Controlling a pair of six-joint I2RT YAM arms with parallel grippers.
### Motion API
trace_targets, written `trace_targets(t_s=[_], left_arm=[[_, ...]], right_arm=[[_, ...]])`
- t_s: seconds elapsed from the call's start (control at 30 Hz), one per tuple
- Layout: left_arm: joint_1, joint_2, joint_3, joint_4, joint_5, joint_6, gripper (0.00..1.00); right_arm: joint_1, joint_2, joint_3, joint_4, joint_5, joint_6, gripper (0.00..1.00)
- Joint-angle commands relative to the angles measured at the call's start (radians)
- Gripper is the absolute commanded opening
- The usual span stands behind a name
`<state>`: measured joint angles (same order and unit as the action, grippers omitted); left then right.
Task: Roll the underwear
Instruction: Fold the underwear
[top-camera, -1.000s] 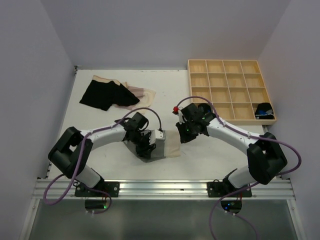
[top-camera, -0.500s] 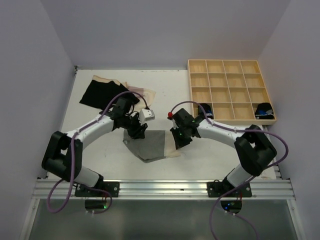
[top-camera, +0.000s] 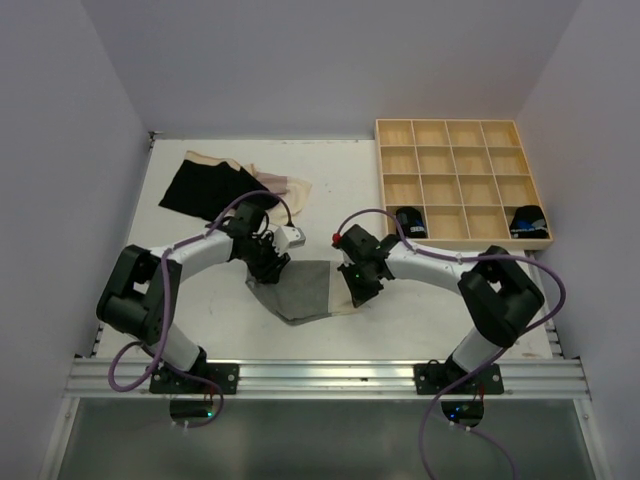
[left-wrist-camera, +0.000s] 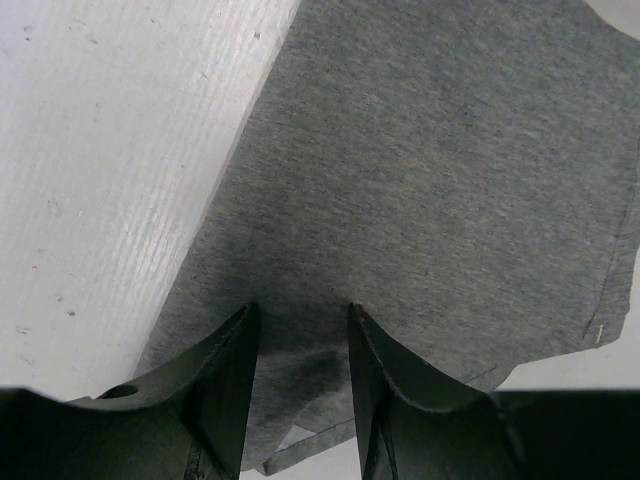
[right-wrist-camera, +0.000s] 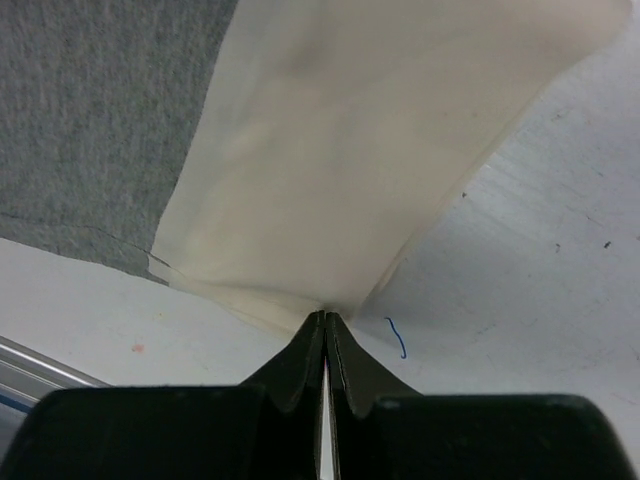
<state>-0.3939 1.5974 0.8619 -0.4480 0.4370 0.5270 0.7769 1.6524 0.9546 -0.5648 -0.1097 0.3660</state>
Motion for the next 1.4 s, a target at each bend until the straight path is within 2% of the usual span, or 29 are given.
trace_targets(t_s=[0.0,0.2,0.3,0.33,0.43,0.6,0.8,0.93,1.0,1.2,1.37], left_arm=[[0.003,0.001,-0.006,0.032,-0.027,0.002,0.44],[0.001,0.010,0.002,0.020,-0.021,0.001,0.44],[0.003,0.012,0.002,0.020,-0.018,0.001,0.45],[0.001,0.010,0.003,0.020,-0.018,0.001,0.45],[0.001,0.012,0.008,0.020,-0.020,0.001,0.45],[0.003,0.007,0.014,0.022,-0.017,-0.002,0.45],[0.001,0.009,0.002,0.029,-0.020,-0.002,0.45],[0.001,0.010,-0.003,0.034,-0.026,-0.002,0.45],[0.001,0.013,-0.004,0.034,-0.029,-0.002,0.45],[0.001,0.015,-0.001,0.032,-0.040,-0.001,0.45],[0.003,0.004,0.006,0.020,-0.026,0.002,0.46]], right_arm=[[0.001,-0.065,0.013,-0.072,0.042,-0.018,0.06],[0.001,-0.094,0.029,-0.122,0.058,-0.039,0.06],[0.001,-0.109,0.039,-0.101,0.050,-0.009,0.13],[0.001,-0.111,0.042,-0.092,0.039,0.005,0.20],[0.001,-0.083,0.046,-0.073,0.030,0.014,0.28],[0.007,-0.014,0.024,-0.020,0.010,0.025,0.30],[0.019,0.015,-0.005,0.022,0.004,0.030,0.20],[0.019,0.001,-0.019,0.008,0.022,0.025,0.04],[0.021,-0.025,-0.017,-0.015,0.038,0.024,0.01],[0.021,-0.107,-0.002,-0.079,0.054,0.013,0.00],[0.019,-0.108,-0.011,-0.093,0.036,-0.006,0.00]])
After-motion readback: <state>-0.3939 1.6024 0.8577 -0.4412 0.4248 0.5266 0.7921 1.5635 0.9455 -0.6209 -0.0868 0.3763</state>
